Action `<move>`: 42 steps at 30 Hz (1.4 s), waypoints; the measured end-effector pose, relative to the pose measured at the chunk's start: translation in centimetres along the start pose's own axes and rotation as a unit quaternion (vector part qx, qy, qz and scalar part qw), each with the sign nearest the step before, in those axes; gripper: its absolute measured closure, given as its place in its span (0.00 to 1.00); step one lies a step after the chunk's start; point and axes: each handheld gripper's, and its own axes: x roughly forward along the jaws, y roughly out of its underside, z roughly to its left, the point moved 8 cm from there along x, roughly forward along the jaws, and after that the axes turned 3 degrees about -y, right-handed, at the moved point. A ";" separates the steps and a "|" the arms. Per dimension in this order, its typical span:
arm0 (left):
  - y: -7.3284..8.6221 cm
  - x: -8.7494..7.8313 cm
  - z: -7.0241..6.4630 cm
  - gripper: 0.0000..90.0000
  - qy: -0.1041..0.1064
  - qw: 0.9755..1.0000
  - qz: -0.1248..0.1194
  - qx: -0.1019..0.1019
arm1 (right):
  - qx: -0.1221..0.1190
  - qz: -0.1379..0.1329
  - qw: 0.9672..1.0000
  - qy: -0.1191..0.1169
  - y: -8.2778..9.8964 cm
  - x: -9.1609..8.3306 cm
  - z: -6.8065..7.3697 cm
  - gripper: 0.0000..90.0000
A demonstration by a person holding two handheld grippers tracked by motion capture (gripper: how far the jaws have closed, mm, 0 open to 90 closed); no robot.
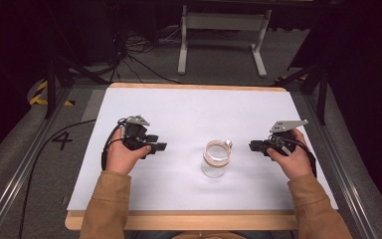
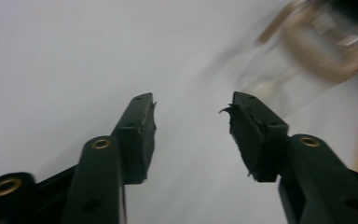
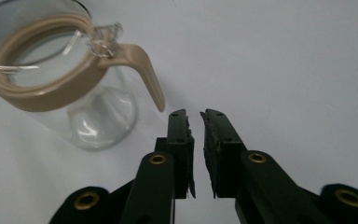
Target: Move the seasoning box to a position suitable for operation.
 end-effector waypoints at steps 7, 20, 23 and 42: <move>-0.3 0.5 -1.3 0.63 -0.040 0.998 0.009 0.053 | -0.018 -0.019 0.999 -0.035 -1.0 -0.1 2.1 0.99; -1.0 2.5 -3.5 0.91 -0.041 0.996 0.023 0.080 | -0.025 0.003 0.999 -0.031 -0.3 0.8 3.1 1.00; -0.8 3.8 -3.4 0.93 -0.036 0.996 0.031 0.081 | -0.025 0.003 0.999 -0.032 0.0 0.7 3.2 1.00; -0.2 9.1 -4.6 0.96 -0.035 0.985 0.101 0.136 | -0.003 0.018 0.999 -0.027 2.2 -0.1 3.5 1.00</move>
